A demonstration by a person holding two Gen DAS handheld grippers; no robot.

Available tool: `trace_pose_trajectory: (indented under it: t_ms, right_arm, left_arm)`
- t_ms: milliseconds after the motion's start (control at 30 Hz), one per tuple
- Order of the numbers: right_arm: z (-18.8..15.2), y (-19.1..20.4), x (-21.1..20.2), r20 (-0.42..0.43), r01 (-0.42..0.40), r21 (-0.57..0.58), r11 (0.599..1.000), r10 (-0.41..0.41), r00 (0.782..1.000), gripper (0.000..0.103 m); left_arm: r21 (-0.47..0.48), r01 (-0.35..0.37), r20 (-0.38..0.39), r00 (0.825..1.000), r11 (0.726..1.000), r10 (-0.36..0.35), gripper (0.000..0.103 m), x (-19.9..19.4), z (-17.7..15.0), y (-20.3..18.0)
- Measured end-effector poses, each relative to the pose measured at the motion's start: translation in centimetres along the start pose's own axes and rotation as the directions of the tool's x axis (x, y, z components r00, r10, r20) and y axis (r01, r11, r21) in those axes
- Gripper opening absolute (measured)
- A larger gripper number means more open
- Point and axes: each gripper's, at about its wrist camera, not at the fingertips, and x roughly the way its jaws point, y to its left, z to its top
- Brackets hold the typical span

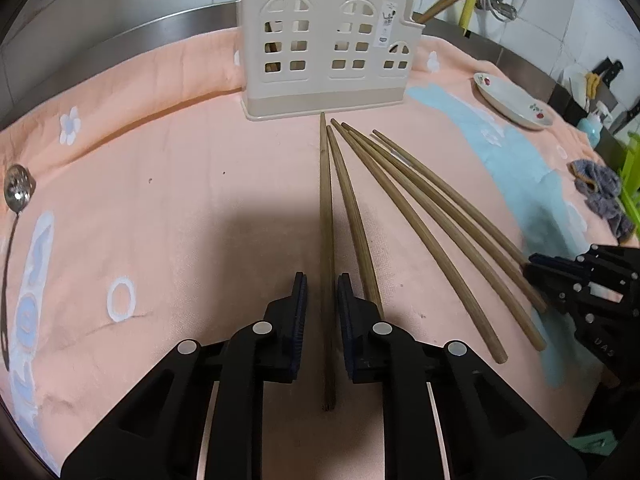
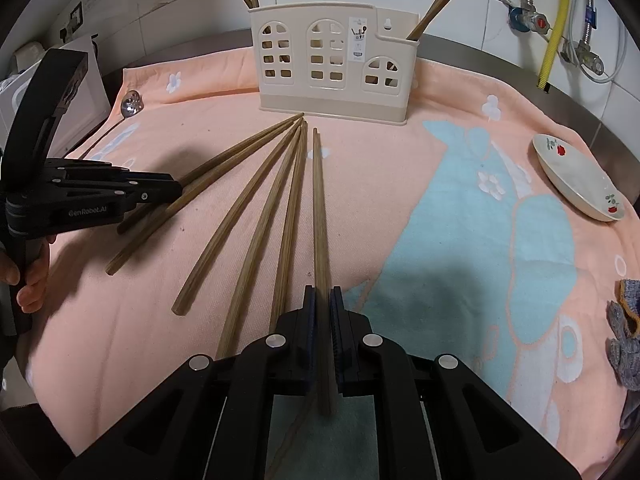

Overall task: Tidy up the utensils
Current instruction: 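Close the left tool on a chopstick while the right tool closes on another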

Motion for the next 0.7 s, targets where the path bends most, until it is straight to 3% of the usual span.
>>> trace_pose_trajectory:
  t_ms: [267, 700]
  right_arm:
    - [0.0, 0.0, 0.0, 0.004, 0.002, 0.003, 1.0, -0.002, 1.0, 0.007]
    - [-0.2, -0.1, -0.1, 0.009, -0.006, 0.013, 1.0, 0.006, 1.0, 0.007]
  left_arm:
    - [0.046, -0.038, -0.006, 0.999, 0.998, 0.038, 0.008, 0.1, 0.2, -1.0]
    - [0.018, 0.033, -0.068, 0.997, 0.999, -0.032, 0.009, 0.4, 0.9, 0.2]
